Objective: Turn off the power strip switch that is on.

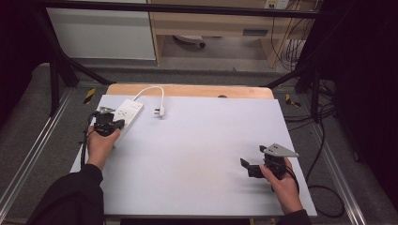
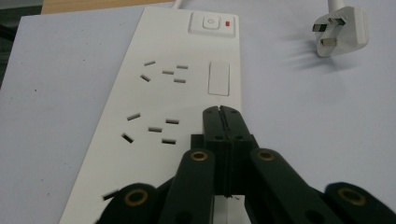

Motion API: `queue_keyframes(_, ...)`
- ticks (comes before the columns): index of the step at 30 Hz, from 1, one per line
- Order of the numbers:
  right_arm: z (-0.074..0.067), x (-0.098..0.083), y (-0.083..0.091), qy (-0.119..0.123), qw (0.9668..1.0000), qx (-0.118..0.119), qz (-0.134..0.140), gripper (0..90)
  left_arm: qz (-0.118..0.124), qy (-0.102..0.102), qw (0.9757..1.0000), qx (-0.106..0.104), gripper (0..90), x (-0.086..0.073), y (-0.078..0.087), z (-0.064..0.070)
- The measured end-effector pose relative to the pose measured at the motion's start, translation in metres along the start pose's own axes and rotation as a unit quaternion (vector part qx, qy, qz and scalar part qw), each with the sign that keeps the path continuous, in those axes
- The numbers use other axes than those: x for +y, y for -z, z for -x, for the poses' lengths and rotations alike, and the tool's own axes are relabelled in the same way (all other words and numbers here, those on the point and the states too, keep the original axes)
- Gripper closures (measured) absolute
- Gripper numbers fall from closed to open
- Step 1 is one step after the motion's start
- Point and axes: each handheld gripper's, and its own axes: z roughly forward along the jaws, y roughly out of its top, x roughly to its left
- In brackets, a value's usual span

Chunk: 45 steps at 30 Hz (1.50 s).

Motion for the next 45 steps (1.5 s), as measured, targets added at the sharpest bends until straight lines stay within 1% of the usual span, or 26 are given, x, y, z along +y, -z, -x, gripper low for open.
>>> queue_keyframes(5,0.0000,0.0000,-0.0002,0.000,1.0000,0.000,-0.001,3.6,0.003,0.003,1.0000,0.002,89.9,-0.0003,-0.0006,-0.0014)
queue_keyframes(11,0.0000,-0.0001,-0.0002,0.000,1.0000,0.000,-0.001,3.6,0.002,0.000,1.0000,0.000,89.9,-0.0007,-0.0002,-0.0018)
queue_keyframes(17,0.0000,-0.0001,-0.0003,0.001,1.0000,0.000,-0.001,3.6,0.002,-0.006,1.0000,-0.001,90.0,-0.0008,-0.0003,-0.0010)
queue_keyframes(45,-0.0008,-0.0001,-0.0005,0.001,1.0000,0.002,-0.003,3.6,0.005,-0.007,0.9999,-0.007,90.0,-0.0022,-0.0003,-0.0012)
